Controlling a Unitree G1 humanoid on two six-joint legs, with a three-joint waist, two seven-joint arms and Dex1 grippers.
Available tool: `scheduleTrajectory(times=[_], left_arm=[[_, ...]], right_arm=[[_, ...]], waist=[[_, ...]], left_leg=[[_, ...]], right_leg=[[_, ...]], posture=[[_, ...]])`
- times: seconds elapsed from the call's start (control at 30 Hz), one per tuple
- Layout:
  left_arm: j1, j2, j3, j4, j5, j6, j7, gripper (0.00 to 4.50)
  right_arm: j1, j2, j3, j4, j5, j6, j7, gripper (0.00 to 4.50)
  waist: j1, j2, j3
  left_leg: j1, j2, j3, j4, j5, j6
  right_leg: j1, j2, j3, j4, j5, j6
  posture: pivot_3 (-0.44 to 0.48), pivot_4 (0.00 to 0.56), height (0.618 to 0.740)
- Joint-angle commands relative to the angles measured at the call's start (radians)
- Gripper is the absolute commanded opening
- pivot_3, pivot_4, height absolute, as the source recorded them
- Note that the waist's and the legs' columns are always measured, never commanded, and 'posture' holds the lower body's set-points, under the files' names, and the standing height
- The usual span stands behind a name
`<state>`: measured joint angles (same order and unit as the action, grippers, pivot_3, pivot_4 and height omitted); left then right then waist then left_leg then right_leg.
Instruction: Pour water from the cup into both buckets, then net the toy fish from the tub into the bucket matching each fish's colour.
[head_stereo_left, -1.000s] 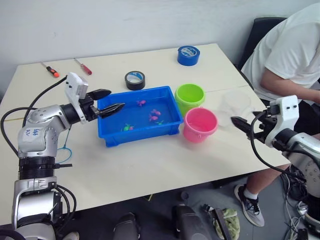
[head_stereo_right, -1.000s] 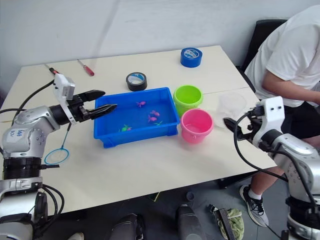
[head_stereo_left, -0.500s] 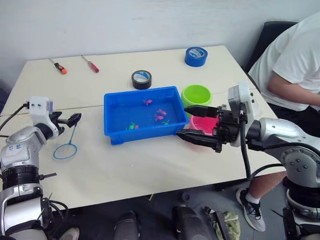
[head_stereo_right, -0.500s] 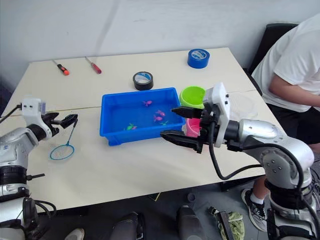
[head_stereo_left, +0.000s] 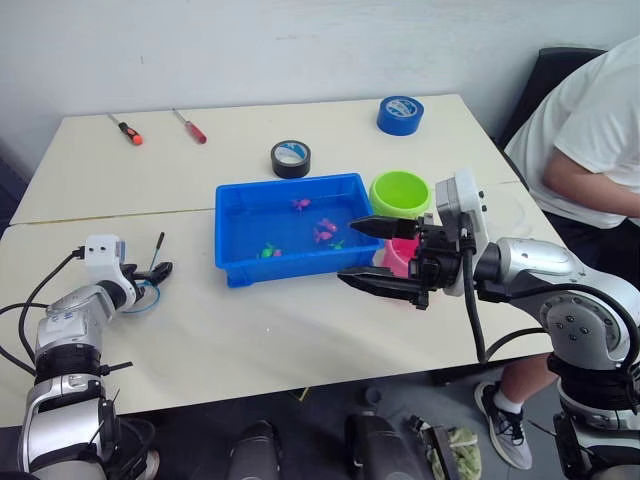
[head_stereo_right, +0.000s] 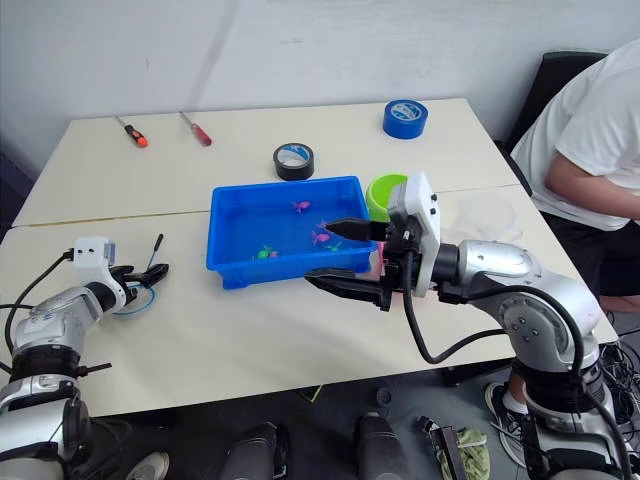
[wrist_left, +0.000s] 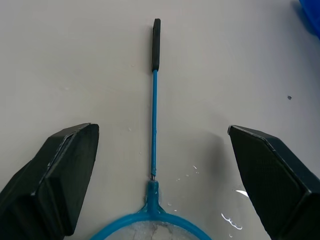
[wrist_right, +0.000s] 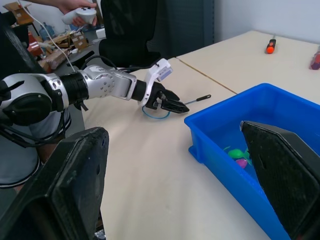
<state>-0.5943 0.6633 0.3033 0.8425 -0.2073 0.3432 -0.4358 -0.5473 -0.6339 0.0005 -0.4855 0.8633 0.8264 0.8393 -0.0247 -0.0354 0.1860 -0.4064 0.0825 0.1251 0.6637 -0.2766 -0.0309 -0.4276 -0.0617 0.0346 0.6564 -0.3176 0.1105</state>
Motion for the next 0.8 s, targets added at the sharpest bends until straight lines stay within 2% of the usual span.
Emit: scheduleTrajectory(times=[0.03,0.4,0.5,0.77,0.8], left_arm=[[-0.023,0.005,-0.056,0.082,0.060,-0.051,-0.015,4.50],[-0.118,0.016,-0.114,0.228,0.117,-0.110,-0.075,4.50],[-0.118,0.017,-0.127,0.236,0.133,-0.119,-0.078,3.64],[-0.124,0.021,-0.147,0.251,0.153,-0.137,-0.078,0.07],[-0.125,0.021,-0.146,0.253,0.153,-0.137,-0.078,0.07]], right_arm=[[-0.017,-0.029,0.012,-0.044,-0.023,-0.036,0.040,4.47],[0.012,-0.063,0.024,-0.067,-0.061,-0.065,0.076,4.47],[0.014,-0.063,0.019,-0.072,-0.060,-0.063,0.071,4.50],[0.015,-0.068,0.018,-0.078,-0.077,-0.067,0.060,4.50],[0.016,-0.068,0.018,-0.078,-0.078,-0.067,0.060,4.50]], waist=[[0.003,0.000,0.000],[0.022,0.000,0.000],[0.022,0.000,0.000],[0.021,0.000,0.000],[0.021,0.000,0.000]], left_leg=[[0.000,0.000,0.000,0.000,0.000,0.000],[0.000,0.000,0.000,0.000,0.000,0.001],[0.000,0.000,0.000,0.000,0.000,0.001],[0.000,0.000,0.000,0.000,0.000,0.001],[0.000,0.000,0.000,0.000,0.000,0.001]], right_leg=[[0.000,0.000,0.000,0.000,0.000,0.000],[0.000,0.000,-0.001,0.000,0.001,-0.002],[0.000,0.000,-0.001,0.000,0.001,-0.002],[0.000,0.000,-0.001,0.000,0.001,-0.002],[0.000,0.000,-0.001,0.000,0.001,-0.002]], posture=[[0.000,0.150,0.731],[0.000,0.150,0.731],[0.000,0.150,0.731],[0.000,0.150,0.731],[0.000,0.150,0.731]])
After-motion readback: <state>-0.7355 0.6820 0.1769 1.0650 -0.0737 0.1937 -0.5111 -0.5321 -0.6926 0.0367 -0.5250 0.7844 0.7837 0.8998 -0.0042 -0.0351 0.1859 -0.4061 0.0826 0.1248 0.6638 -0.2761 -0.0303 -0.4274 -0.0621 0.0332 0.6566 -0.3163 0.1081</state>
